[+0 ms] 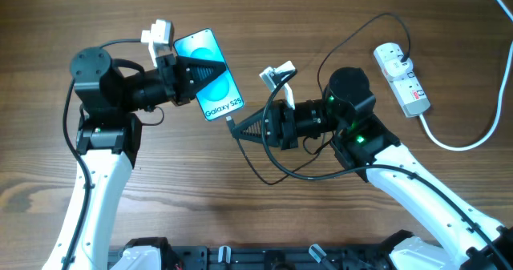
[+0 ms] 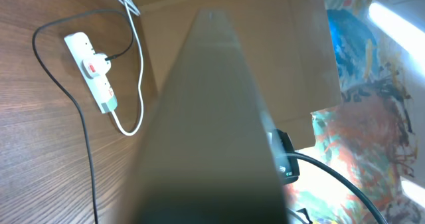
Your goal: Plug charger to phone and switch on socket
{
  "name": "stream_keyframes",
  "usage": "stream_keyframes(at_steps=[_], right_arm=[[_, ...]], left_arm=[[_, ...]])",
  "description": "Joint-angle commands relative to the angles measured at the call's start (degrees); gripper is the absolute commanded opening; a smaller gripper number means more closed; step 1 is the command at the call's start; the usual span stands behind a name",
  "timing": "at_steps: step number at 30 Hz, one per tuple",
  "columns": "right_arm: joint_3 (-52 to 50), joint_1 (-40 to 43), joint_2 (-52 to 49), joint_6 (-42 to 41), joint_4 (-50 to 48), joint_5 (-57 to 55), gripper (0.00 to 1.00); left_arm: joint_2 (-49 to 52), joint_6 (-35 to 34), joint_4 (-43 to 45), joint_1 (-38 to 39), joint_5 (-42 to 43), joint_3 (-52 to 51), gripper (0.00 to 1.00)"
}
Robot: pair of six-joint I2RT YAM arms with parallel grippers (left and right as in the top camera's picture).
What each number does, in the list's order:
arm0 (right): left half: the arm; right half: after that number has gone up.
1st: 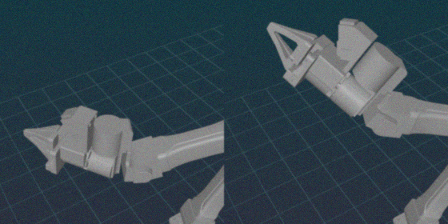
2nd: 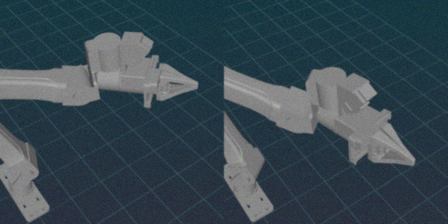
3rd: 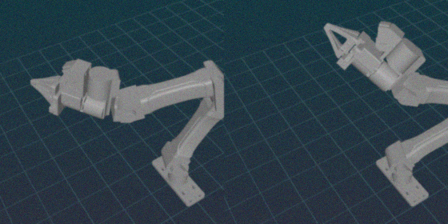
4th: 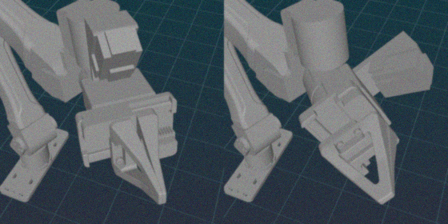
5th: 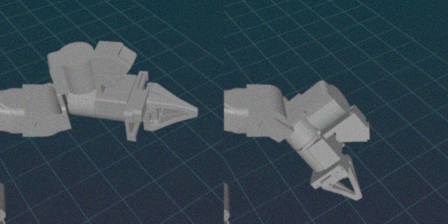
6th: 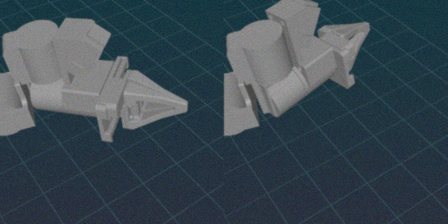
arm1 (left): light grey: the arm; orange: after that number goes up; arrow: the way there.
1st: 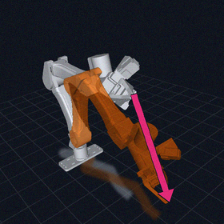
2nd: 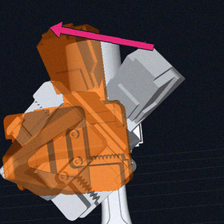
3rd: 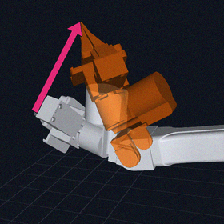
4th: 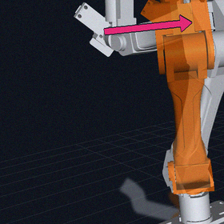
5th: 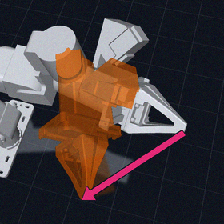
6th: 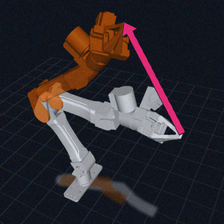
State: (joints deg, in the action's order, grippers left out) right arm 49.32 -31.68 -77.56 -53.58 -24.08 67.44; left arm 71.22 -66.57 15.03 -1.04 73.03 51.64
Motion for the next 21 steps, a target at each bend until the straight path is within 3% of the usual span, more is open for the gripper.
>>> stream_keyframes(at_steps=[1,21], right_arm=[[0.72,0.20,0.13,-0.59,-0.35,0.28,0.04],[0.72,0.24,0.13,-2.10,-0.37,-0.98,0.04]], left_arm=[[-1.09,0.22,0.46,-0.46,1.55,0.70,0.04],[-1.09,-0.37,0.42,-0.31,3.45,0.70,0.04]])
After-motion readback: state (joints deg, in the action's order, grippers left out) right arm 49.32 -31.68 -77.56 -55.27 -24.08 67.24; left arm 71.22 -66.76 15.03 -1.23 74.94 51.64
